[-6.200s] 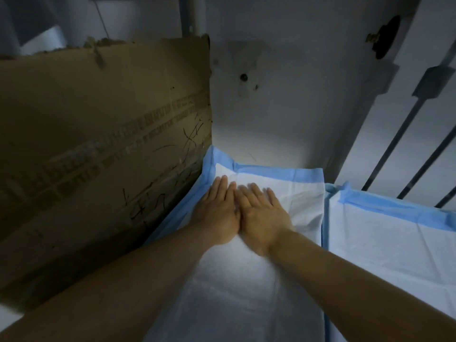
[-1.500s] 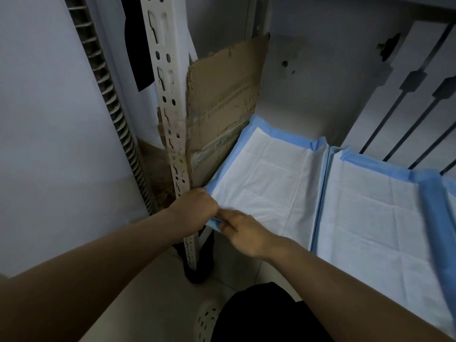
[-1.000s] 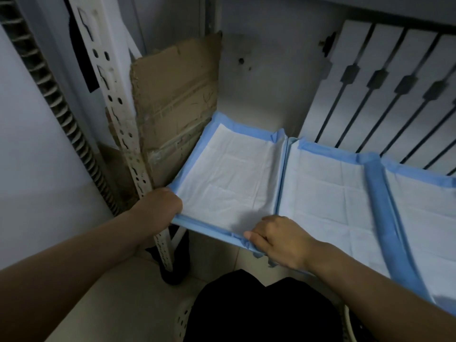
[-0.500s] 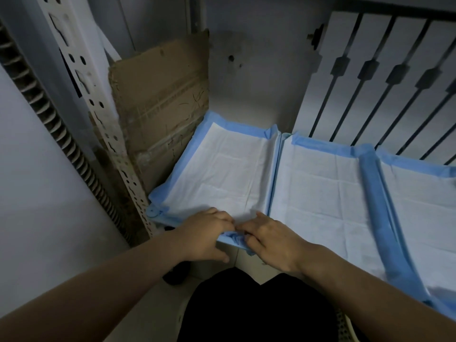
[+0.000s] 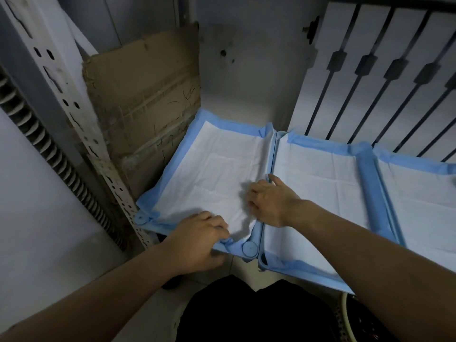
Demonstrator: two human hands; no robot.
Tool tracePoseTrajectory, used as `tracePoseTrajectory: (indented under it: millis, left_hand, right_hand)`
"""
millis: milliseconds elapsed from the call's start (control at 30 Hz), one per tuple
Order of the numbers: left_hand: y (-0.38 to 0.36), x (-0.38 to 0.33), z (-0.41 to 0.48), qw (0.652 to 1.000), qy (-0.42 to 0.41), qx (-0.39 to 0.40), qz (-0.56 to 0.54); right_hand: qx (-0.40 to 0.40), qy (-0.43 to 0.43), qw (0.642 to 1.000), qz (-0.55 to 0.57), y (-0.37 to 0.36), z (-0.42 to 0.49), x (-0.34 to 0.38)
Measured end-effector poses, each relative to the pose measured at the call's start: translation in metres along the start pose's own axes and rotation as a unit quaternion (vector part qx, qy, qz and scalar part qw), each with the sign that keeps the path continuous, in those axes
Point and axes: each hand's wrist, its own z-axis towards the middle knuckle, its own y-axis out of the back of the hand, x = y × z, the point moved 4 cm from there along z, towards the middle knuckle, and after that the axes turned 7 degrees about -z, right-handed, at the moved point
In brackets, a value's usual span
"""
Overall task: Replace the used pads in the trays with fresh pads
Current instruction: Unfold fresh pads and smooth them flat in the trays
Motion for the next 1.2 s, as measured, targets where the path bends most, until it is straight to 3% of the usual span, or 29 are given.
tracePoseTrajectory:
  millis: [200,300,467,800,933,1200]
  left_hand:
    - [0.019,0.016,0.040,0.979,0.152,0.090,-0.103]
    - [0.008,0.022,0.072,0.994,0.089,0.030,-0.053]
    - [-0.036,0.041,0.080,0.986,0.106,0.129,-0.032]
    - [-0.043,0.046,0.076,0.988,0.100,0.113,-0.029]
    - [-0.044,0.046,0.077,0.988,0.097,0.111,-0.037]
    - [-0.046,0.046,0.075,0.988,0.093,0.116,-0.034]
  right_hand:
    - [0.001,-0.003,1.000,0.004,0.000,0.004,0.006]
    - [-0.014,-0.010,1.000,0.008,0.000,0.011,0.005]
    - [-0.053,-0.012,0.998,-0.010,-0.004,0.032,-0.005]
    - [0.042,-0.126,0.981,-0.145,-0.004,0.124,-0.095]
    - [0.048,-0.195,0.971,-0.133,-0.003,0.145,-0.123]
    - [0.066,-0.196,0.959,-0.195,-0.002,0.147,-0.114]
